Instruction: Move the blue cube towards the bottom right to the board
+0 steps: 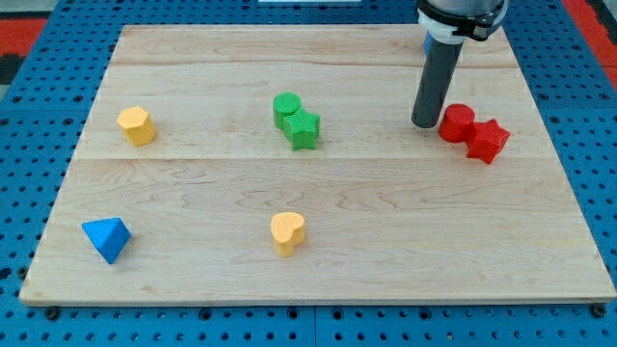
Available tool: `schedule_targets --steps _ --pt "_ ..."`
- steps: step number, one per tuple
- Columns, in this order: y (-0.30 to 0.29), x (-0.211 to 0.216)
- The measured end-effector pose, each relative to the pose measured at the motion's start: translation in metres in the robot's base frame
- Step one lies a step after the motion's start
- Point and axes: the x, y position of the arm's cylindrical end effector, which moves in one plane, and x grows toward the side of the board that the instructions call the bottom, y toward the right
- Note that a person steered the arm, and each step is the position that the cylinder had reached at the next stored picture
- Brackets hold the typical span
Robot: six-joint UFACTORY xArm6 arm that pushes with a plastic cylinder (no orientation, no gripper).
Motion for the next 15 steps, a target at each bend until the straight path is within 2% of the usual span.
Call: schedule_targets --steps 2,3,4,5,6,8,9,11,12,14,15 --pt "0.0 0.0" --pt "-0.003 0.029" --pt "-0.012 0.077" --pt "-0.022 0.158" --pt "-0.059 0.168" --pt "-0.031 0.05" --pt "-0.007 -0.027" --pt "0.105 -0.119" --pt "0.129 -0.157" --pt "-0.028 -0.161" --pt "-0.061 -0.175"
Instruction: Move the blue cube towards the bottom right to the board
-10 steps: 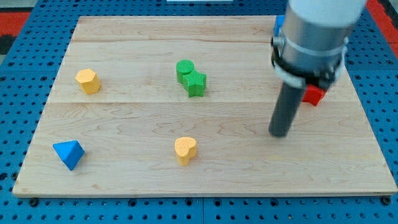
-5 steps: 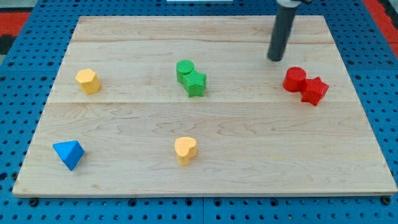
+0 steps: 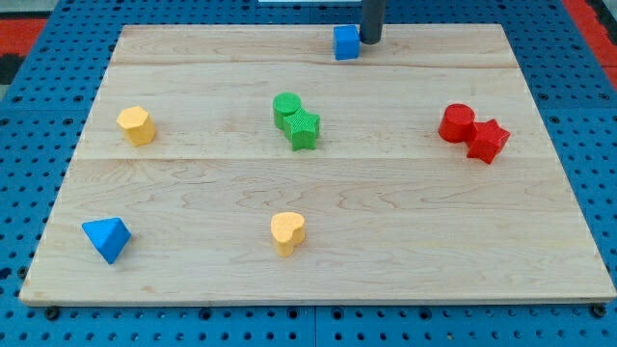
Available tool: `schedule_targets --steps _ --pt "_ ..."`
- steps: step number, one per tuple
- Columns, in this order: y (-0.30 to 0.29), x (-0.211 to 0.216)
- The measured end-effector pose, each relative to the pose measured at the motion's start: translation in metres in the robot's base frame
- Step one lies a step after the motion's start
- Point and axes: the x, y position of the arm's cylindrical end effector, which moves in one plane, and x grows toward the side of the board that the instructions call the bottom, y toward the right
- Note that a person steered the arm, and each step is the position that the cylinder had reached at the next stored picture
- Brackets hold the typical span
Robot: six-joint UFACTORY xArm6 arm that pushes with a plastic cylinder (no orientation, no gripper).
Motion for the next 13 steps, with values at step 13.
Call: schedule_targets --steps 13 --pt "-0.125 0.068"
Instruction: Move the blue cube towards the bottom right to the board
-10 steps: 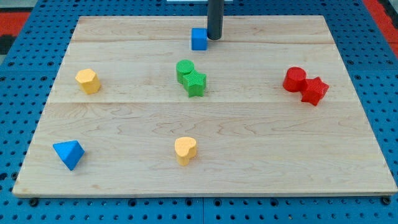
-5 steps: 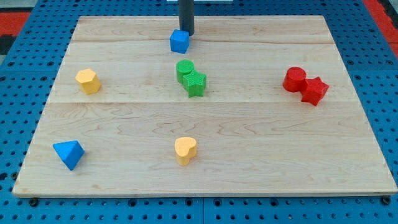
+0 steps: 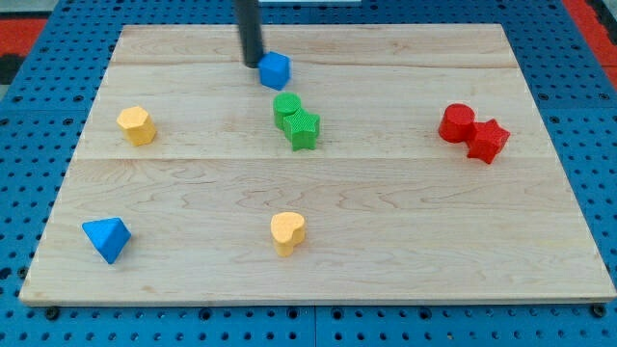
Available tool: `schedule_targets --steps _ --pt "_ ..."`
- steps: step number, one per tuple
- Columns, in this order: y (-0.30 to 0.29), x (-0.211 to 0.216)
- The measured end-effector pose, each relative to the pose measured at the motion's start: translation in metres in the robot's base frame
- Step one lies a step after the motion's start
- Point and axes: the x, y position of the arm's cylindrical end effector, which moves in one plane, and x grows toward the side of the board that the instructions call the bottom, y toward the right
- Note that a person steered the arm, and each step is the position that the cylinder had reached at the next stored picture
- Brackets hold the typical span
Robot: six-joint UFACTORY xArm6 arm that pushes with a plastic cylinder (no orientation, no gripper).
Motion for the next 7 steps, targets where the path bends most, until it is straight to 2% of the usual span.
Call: schedule_targets --steps 2,4,5,7 --pt "0.072 0.04" --pt "0.108 0.133" --pt "0.135 0.161" --pt "0.2 0.244"
